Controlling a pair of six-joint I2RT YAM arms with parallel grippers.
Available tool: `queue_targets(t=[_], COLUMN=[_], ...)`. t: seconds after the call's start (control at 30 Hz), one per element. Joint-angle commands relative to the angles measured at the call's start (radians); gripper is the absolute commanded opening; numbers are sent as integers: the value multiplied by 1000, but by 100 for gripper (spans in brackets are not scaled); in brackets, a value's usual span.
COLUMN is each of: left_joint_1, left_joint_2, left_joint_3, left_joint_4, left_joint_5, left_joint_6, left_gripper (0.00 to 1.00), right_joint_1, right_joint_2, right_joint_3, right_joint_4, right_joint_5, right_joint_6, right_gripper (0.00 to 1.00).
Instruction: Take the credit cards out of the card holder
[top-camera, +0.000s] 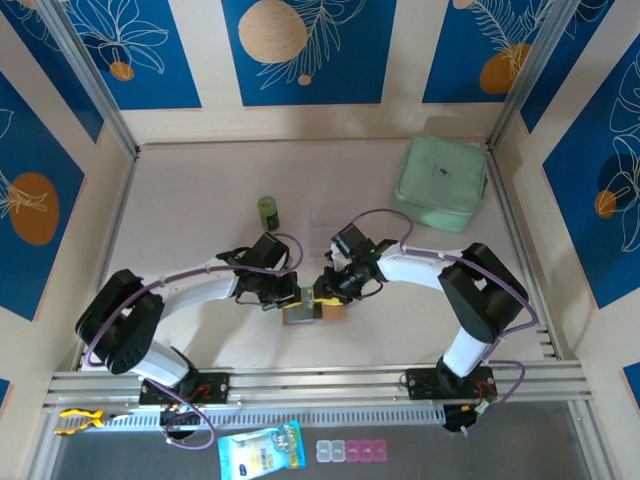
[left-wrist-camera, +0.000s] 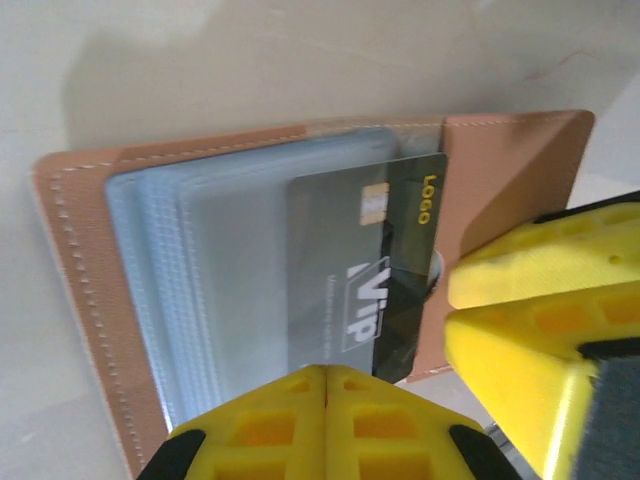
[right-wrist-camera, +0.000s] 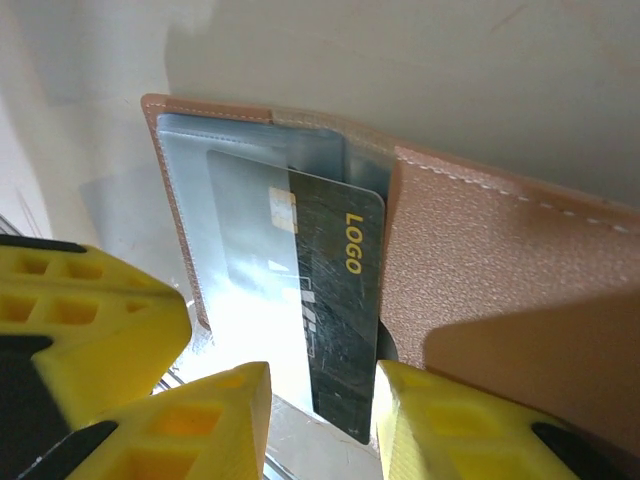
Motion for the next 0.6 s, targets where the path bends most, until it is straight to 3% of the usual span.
queue_targets(t=[0.0,0.57], left_joint_1=[-14,-10], left_joint_2=[36,76], left_joint_3=[25,-19], left_joint_4=[-6,-21], left_joint_5=[6,-39], left_joint_6=[6,-5], left_gripper=[6,6], right_joint_1=[-9,-46], right_joint_2=[-9,35], right_joint_3=[-16,-63], right_joint_4=[-1,88], right_joint_5=[-25,-86], right_joint_6=[10,5], right_gripper=[34,34])
